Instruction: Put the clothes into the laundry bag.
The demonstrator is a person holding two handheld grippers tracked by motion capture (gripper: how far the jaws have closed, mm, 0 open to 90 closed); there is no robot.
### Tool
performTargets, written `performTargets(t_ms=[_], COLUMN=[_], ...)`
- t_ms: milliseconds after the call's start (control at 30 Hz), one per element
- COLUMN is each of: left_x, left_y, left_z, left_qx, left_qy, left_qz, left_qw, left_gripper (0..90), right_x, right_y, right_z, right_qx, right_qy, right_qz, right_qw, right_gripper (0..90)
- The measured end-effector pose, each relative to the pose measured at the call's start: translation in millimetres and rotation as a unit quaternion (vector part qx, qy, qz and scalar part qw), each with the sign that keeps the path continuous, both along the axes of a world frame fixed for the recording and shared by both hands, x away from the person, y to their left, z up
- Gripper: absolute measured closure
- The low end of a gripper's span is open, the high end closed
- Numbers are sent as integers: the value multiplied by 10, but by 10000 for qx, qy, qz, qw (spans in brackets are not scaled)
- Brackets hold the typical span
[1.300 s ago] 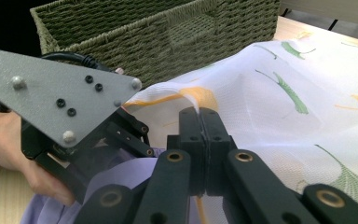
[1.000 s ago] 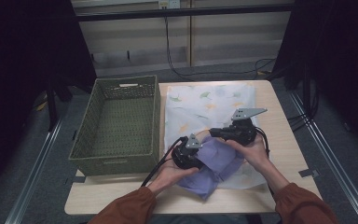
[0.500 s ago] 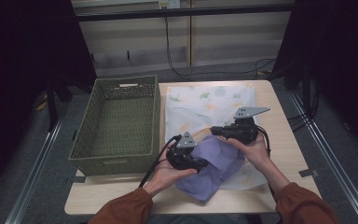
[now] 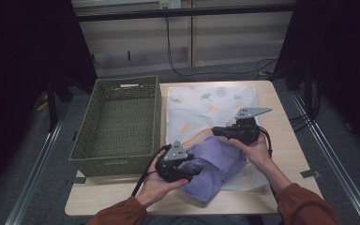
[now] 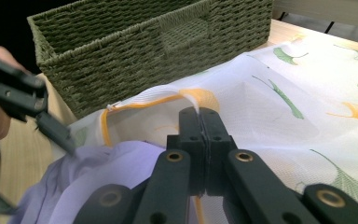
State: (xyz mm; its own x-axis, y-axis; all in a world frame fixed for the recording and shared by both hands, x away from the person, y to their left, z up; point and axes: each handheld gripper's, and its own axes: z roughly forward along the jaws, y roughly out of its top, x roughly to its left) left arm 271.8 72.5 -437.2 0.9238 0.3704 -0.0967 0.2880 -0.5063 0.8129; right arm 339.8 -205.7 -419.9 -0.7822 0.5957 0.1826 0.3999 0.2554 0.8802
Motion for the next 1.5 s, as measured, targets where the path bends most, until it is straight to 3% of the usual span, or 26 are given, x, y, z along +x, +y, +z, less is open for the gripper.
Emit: performTargets(t_ms=[67,167,267,400,433,500,533,633,700,733,767,833,867,933,1000,1033,1067,1100,1200,1300,1333,1500], left_x=[-48,-148,-228,-231,-232,-281,-303,-341,-336,-324,-325,-305,-314,-329,-355,-357,-360,-360,-372,-352,-347,-373], left_y=[28,50,37,-2,-11,-30,-58,-107,-122,-124,-122,-109,-122,-156,-199,-223,-247,-267,-299,-300,-300,-297], left_z=[-34,-123,-205,-235,-227,-211,-215,-256,-299,-317,-344,-383,-414,-448,-479,-496,-515,-523,-578,-575,-591,-614], left_qx=[15,-22,164,87,205,228,166,325,371,464,426,606,538,727,750,854,878,1047,1119,1134,1040,1159], left_qy=[-12,184,203,305,325,180,281,217,220,209,246,286,293,318,314,341,326,278,214,199,222,-113], left_qz=[-61,-109,-243,-325,-411,-329,-488,-708,-730,-721,-633,-748,-765,-961,-989,-1075,-1085,-1136,-1142,-1121,-1089,-1236], left_qw=[10000,9998,9994,9990,9984,9990,9983,9967,9964,9961,9968,9949,9952,9922,9918,9900,9897,9876,9869,9870,9883,9855], left_gripper=[456,388,310,270,266,270,265,284,286,253,221,190,174,149,135,134,135,135,145,167,168,166], right_x=[6,0,-3,-14,-13,-8,-8,-5,-3,-3,-4,-4,-4,0,1,2,7,8,7,9,12,19], right_y=[13,31,30,44,46,47,48,50,55,57,60,63,63,61,61,62,63,66,70,70,69,66], right_z=[-11,-22,-21,-17,-17,-23,-28,-36,-41,-43,-44,-47,-49,-58,-69,-73,-77,-79,-78,-82,-87,-98], right_qx=[-33,-64,-71,-102,-105,-108,-125,-122,-160,-178,-174,-172,-168,-161,-160,-170,-180,-179,-192,-201,-205,-208], right_qy=[-1,14,11,7,2,10,3,-16,-15,-12,3,2,9,18,38,34,41,51,49,62,66,87], right_qz=[15,36,38,64,73,78,92,80,77,75,86,96,105,102,115,116,98,81,81,82,85,61], right_qw=[10000,10000,10000,9999,9999,9999,9999,9999,9998,9998,9998,9998,9998,9998,9998,9998,9998,9998,9998,9997,9997,9997], right_gripper=[898,895,895,895,895,895,895,895,895,895,895,895,895,894,893,893,893,893,893,893,893,893])
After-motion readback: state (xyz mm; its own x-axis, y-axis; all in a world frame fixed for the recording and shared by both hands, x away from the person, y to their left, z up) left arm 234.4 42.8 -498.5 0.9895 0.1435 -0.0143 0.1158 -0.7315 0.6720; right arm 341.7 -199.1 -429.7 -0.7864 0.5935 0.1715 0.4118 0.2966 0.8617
